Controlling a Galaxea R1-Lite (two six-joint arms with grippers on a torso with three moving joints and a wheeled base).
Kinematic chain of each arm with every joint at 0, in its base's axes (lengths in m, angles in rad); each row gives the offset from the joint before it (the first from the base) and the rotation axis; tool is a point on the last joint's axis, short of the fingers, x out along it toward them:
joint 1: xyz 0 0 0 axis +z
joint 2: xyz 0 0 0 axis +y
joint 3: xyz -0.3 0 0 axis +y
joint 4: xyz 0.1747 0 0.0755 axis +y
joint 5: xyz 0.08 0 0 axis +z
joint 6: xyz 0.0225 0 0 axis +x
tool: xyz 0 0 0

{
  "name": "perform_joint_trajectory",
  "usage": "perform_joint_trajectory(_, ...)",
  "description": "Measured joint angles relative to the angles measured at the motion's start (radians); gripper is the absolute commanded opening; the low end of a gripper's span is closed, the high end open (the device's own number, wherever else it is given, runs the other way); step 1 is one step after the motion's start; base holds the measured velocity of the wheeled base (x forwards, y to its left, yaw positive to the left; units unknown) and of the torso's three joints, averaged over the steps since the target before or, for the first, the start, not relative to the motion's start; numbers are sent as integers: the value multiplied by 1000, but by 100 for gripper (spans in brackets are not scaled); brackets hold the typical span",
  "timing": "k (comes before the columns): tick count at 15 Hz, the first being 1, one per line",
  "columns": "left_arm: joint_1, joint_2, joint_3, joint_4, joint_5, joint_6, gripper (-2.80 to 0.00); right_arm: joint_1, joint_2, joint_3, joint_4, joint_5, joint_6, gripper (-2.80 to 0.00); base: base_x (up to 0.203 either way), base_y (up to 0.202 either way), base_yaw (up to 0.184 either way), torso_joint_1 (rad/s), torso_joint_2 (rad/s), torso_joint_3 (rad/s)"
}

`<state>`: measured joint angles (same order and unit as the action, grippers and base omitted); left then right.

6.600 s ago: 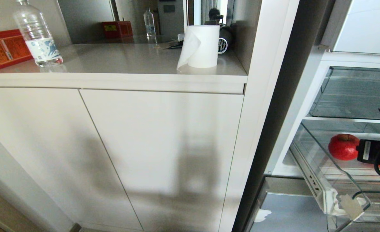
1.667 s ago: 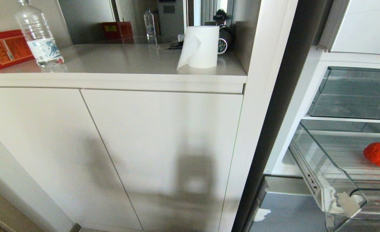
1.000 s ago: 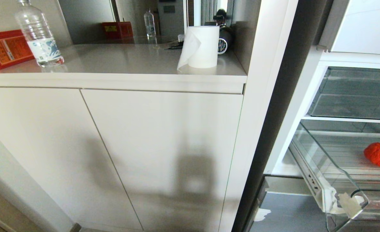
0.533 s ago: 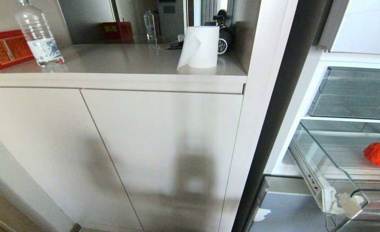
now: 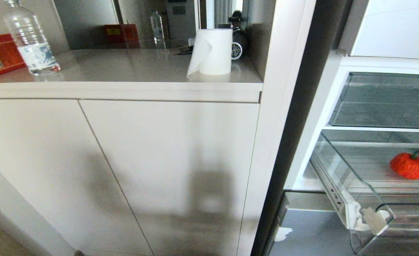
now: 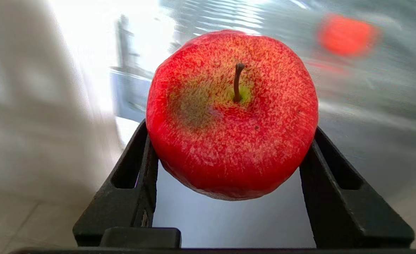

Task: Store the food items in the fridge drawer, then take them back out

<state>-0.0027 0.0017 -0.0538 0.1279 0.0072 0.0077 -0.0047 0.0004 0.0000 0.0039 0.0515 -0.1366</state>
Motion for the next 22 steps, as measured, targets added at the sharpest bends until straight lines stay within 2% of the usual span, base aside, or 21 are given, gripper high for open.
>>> perform_joint_trajectory(19,1,0,0,0,0,0,-280,0,0,0,-2,-4,25,-280,0,6,-175,4,1,1)
perform_joint_trajectory(22,1,0,0,0,0,0,-280,0,0,0,-2,-8,37,-280,-2,5,-73,0,1,3)
